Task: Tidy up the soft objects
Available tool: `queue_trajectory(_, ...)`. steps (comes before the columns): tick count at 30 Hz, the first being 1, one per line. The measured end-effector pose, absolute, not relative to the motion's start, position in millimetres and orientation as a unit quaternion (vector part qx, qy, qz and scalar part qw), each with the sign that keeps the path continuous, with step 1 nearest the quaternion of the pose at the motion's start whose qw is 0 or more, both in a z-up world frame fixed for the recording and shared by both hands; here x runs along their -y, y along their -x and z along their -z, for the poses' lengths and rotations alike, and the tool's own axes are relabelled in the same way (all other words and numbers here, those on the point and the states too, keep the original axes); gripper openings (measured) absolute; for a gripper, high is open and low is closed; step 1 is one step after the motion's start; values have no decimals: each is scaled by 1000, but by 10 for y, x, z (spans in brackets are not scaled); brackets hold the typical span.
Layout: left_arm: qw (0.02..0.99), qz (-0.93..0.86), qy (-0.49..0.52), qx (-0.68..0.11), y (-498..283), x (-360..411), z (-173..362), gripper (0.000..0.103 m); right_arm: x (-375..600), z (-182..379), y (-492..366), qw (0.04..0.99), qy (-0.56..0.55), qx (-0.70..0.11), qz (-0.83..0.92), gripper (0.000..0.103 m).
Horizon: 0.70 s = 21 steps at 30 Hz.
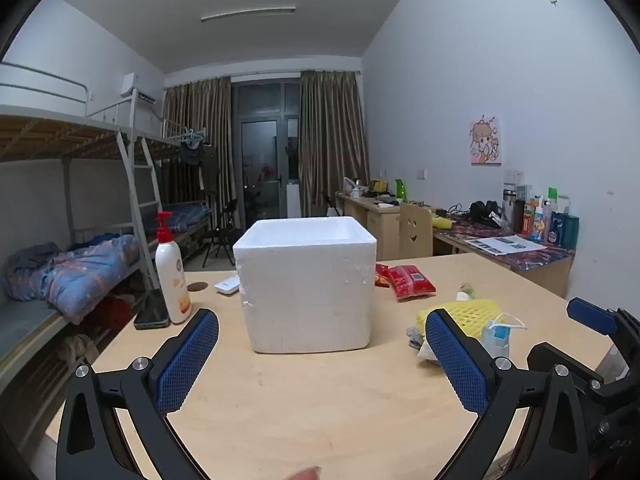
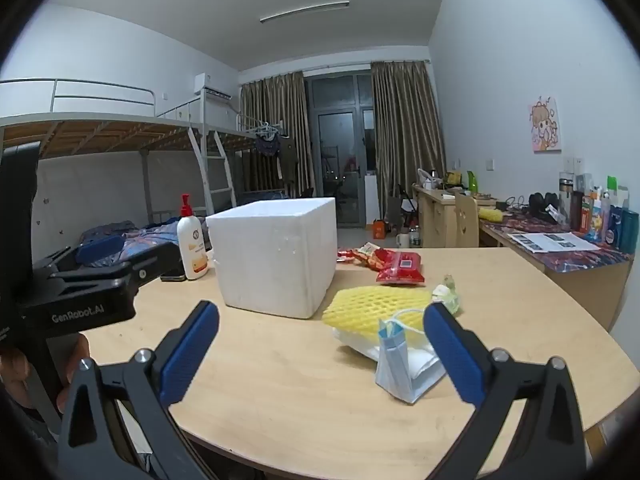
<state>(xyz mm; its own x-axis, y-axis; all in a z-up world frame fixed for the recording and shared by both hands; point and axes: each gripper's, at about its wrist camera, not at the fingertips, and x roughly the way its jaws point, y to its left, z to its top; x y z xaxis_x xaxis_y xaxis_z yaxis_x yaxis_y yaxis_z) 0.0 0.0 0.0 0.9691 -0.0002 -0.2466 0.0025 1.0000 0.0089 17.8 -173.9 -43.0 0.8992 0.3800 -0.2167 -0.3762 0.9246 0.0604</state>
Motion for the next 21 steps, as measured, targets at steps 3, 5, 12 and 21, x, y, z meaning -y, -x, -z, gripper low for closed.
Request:
queue_trajectory(3, 992, 11, 2, -127, -16, -14, -2, 103, 1735, 432, -184, 974, -7, -121, -194, 103)
queue_trajectory(5, 992, 12, 5, -129, -46, -33, -4, 103, 1737, 433, -187, 974, -10, -121, -193, 103)
queue_trajectory(12, 994, 3, -16, -104, 31, 105, -50, 103, 1777, 386, -180, 975, -13, -114, -192, 103)
queue_trajectory(21, 995, 7, -3, -100, 50, -15, -37, 103, 1782, 378, -148, 975, -11, -110, -192, 103)
